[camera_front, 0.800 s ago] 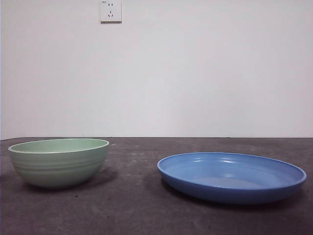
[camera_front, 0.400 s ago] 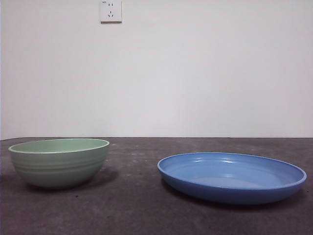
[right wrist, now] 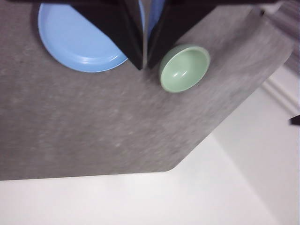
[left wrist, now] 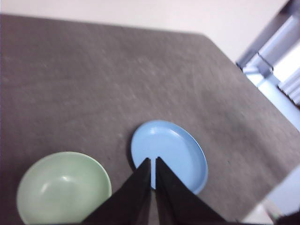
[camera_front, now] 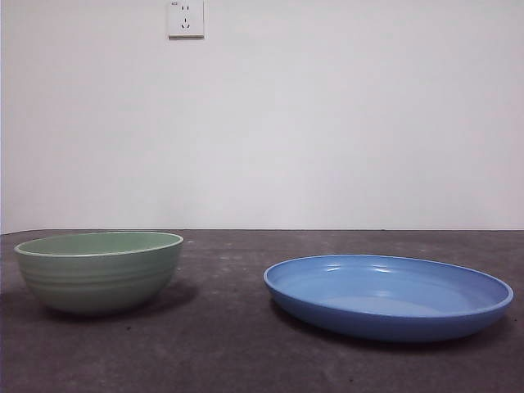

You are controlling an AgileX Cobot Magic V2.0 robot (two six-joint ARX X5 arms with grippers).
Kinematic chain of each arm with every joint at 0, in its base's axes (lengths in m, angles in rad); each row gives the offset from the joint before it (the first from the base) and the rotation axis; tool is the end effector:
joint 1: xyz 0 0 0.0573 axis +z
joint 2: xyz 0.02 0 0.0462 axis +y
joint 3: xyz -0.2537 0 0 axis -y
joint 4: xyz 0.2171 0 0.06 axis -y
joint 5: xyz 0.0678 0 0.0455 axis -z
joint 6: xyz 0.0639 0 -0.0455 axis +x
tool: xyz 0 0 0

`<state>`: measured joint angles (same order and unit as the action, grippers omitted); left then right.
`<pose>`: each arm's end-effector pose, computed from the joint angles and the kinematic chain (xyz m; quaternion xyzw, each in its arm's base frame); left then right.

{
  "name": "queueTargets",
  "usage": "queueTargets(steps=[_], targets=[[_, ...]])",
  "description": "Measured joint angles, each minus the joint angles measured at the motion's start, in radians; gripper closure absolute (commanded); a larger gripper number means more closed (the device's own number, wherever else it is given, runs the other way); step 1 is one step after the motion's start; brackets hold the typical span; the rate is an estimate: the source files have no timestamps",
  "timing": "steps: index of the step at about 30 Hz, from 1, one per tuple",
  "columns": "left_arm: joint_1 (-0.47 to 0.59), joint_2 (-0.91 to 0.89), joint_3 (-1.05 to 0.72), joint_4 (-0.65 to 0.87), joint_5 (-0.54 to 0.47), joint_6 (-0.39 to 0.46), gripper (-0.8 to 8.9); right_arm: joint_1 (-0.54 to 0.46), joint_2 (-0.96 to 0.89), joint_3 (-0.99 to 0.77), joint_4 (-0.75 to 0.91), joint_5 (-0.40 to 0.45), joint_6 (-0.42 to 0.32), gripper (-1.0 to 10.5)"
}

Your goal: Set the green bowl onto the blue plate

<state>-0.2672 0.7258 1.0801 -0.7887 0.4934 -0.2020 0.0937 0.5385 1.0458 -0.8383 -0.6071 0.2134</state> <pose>0.1131 -0.0624 0.3513 -0.1156 0.2496 -0.3390 0.8997 0.0728 0.0435 0.3524 0.1402 0.1945 0.3197 0.9167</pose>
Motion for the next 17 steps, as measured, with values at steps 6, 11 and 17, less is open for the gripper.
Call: queueTargets(steps=[6,11,17], targets=[[-0.073,0.021,0.022,-0.016,0.005,0.010,7.98,0.082,0.045,0.048,-0.102,-0.001,-0.065,9.4],[-0.094,0.027,0.022,-0.016,0.007,0.010,7.86,0.106,0.058,0.048,-0.122,0.000,-0.095,9.3],[-0.095,0.027,0.022,-0.032,0.007,0.010,6.90,0.106,0.058,0.048,-0.122,0.000,-0.105,9.2]])
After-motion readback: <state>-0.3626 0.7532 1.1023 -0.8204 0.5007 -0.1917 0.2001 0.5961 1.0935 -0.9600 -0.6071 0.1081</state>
